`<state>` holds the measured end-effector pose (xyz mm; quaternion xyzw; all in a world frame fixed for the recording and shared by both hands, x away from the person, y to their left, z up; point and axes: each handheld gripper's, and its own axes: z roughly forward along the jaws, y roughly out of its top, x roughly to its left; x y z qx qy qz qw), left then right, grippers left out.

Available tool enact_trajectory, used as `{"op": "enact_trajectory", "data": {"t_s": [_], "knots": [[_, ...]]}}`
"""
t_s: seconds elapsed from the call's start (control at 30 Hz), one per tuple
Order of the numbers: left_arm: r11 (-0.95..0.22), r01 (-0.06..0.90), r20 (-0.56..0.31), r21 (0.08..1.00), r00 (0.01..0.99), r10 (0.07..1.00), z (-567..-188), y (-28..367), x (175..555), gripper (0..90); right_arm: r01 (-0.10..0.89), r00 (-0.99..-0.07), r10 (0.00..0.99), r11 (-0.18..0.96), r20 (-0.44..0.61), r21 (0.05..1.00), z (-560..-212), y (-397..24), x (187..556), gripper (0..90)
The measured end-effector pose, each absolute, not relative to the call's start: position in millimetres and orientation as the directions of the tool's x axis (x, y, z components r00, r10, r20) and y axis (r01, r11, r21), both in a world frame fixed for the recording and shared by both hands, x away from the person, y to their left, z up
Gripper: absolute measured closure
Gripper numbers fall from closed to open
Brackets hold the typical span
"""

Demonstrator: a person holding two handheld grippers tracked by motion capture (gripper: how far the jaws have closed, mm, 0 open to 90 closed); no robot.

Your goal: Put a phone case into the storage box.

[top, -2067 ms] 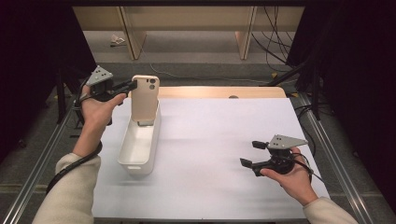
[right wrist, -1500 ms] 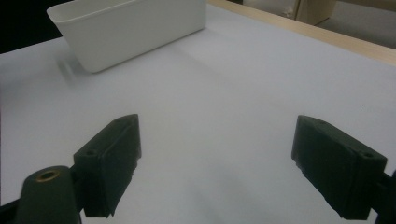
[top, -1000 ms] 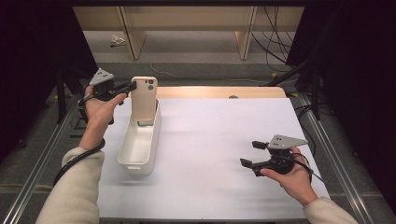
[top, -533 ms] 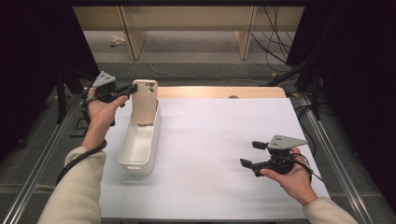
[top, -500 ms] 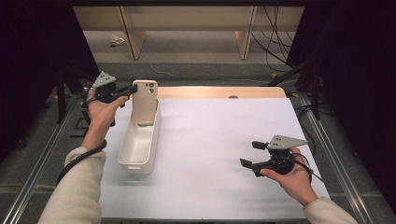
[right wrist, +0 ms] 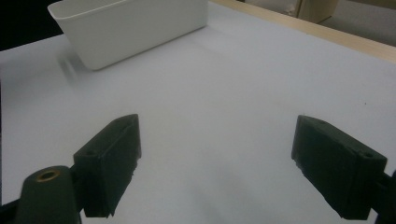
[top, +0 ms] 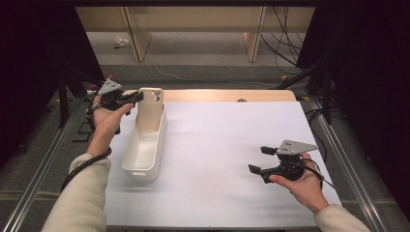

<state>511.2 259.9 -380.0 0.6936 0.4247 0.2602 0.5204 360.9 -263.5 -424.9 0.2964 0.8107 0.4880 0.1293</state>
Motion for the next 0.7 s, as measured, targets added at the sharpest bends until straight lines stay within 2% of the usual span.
{"op": "enact_trajectory", "data": {"t_s": [0.7], "knots": [[-0.111,0.343,-0.080,0.933,0.497,0.864,-393,260,516,81.1,0.350,-0.790,0.608,0.346,0.076,0.871,-424,-264,361,16.4]]}}
